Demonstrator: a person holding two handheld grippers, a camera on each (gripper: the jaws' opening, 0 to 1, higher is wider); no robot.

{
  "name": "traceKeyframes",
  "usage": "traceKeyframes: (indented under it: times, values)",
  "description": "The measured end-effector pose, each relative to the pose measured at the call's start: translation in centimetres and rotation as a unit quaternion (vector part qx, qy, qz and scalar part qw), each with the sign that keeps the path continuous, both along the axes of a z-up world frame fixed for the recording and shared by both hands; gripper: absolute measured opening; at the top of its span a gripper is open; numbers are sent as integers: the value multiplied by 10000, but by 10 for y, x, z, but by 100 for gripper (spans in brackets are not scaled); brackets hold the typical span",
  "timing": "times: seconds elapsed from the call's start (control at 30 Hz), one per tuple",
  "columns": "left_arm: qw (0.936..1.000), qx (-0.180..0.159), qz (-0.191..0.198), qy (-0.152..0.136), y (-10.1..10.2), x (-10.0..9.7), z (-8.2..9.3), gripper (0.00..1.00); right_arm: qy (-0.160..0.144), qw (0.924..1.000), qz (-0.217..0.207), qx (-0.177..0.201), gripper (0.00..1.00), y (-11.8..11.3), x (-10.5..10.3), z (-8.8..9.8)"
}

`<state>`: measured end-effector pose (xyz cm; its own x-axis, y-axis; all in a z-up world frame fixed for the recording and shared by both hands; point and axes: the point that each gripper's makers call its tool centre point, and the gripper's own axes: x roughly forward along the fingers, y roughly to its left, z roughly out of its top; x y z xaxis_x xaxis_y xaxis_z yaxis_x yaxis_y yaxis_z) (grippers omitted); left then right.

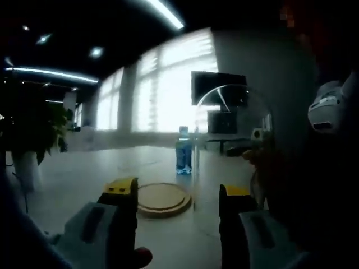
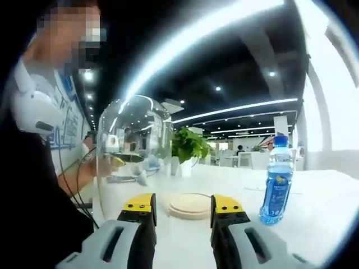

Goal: Open the cover put in the Mizone put the cover back on

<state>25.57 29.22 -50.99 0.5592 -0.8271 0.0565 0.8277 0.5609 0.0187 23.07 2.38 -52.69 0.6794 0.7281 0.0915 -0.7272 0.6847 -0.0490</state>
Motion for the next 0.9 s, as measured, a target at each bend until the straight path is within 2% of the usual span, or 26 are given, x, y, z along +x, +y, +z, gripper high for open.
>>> traceKeyframes:
  times: [0.1, 0.27, 0.33, 0.37, 0.4, 0.63, 0.73, 0.8, 0.9]
  values:
    - [9999, 53, -76, -139, 0, -2, 2, 40, -11, 10000, -28, -5, 31, 1, 1, 0]
    - [9998, 69, 13, -175, 3, 0, 2, 37, -6, 9998, -62, -187, 29, 5, 2, -4]
    - [9999, -100, -11, -64, 4, 0, 5, 37, 79, 9999, -84, -123, 24, 3, 4, -4]
    - [9995, -301, 2, -34, 4, 1, 9, 39, 66, 9998, -116, -121, 23, 2, 5, -4]
    - [9995, -301, 6, -37, 5, 2, 9, 41, 13, 9996, -250, -124, 22, -2, 8, -4]
    - [9999, -134, 74, -63, 3, 4, 3, 45, 33, 9990, -436, -80, 26, -10, 12, -4]
    - [9996, -231, 88, -122, 4, 5, 4, 43, 71, 9987, -496, -91, 28, -12, 14, -6]
    - [9993, -279, 231, -132, 9, 11, 2, 39, 86, 9984, -554, -80, 28, -14, 15, -7]
    - [9980, -446, 408, -207, 19, 18, 2, 38, 136, 9978, -653, -47, 29, -18, 18, -7]
